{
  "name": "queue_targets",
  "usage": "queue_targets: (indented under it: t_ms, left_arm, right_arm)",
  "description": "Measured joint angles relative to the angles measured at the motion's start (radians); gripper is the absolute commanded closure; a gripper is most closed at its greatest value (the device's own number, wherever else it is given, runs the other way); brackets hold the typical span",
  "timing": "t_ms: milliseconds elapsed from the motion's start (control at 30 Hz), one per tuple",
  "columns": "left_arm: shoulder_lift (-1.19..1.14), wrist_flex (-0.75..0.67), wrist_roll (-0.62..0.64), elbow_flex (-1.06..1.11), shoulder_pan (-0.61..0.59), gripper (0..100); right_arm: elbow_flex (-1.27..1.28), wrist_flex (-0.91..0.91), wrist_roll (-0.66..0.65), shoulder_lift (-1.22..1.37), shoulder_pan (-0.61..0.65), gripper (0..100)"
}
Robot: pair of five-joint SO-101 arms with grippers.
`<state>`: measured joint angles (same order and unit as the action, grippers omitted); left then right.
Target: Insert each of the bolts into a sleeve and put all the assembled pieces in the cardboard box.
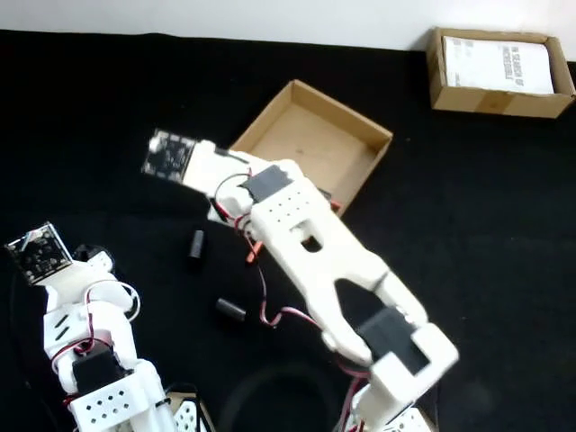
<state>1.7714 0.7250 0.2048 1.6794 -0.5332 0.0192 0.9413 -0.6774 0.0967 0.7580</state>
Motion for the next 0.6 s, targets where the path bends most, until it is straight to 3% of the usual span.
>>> queue_targets:
  t_ms: [300, 600]
  left_arm:
    - [0.000, 0.032, 0.000, 0.000, 0.034, 99]
    - [0.000, 0.087, 0.000, 0.000, 0.114, 99]
  right_arm:
    - [0.000, 0.172, 0.098, -0.272, -0.052, 99.2]
    - [0.000, 0.413, 0.230, -0.572, -0.227, 99.2]
